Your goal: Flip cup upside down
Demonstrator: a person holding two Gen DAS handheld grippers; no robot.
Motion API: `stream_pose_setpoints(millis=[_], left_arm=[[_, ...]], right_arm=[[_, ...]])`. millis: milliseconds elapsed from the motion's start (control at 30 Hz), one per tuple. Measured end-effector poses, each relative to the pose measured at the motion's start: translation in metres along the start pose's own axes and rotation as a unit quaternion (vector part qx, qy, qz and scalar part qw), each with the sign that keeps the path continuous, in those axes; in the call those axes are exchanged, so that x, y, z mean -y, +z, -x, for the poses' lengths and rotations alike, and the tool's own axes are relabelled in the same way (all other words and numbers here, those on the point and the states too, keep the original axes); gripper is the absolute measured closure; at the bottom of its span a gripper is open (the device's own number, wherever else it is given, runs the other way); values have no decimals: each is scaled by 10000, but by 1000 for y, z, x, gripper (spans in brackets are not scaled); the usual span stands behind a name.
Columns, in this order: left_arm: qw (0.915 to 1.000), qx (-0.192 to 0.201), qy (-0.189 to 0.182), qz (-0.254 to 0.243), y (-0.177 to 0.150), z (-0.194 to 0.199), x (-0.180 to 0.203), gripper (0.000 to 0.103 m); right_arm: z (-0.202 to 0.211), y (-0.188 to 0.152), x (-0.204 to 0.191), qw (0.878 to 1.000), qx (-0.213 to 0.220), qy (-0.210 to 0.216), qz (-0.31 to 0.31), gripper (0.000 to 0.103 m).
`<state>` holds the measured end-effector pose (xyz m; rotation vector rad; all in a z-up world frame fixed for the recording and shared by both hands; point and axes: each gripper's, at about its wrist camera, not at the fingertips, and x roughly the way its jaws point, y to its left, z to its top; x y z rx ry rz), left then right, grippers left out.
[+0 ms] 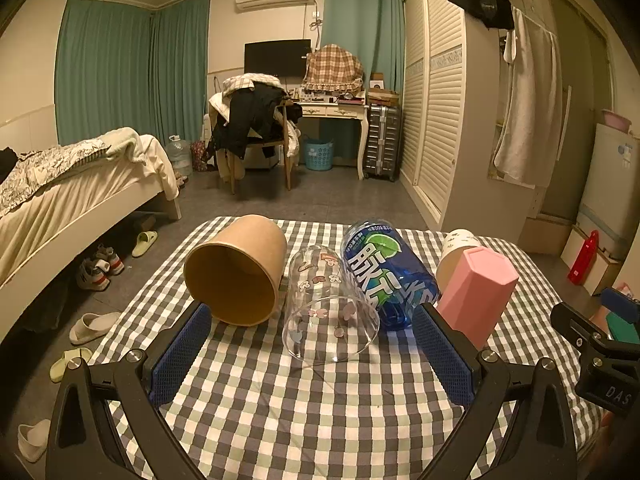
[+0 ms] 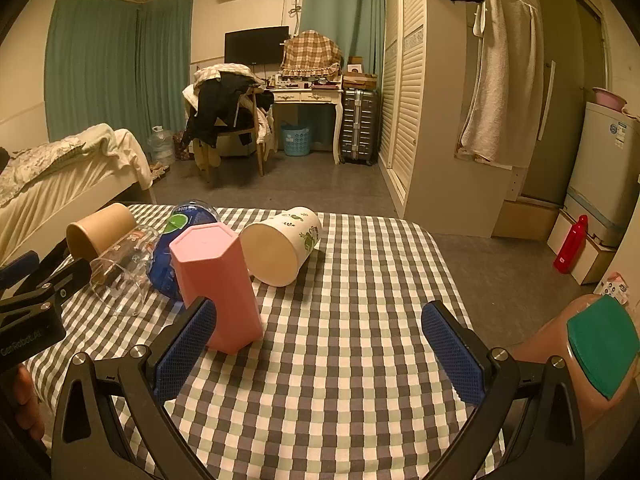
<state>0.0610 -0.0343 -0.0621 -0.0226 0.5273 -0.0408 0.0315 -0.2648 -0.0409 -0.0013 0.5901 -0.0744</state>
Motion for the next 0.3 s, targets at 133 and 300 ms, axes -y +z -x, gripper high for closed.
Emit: stream_pose_setpoints(millis=[133,300], left_arm=[[10000,7,1,-10,0,0,1,0],[10000,25,11,-29,0,0,1,0]], right_arm=[[0,0,0,10000,-8,-6,3,0],[-1,0,0,10000,-16,-10,5,0]])
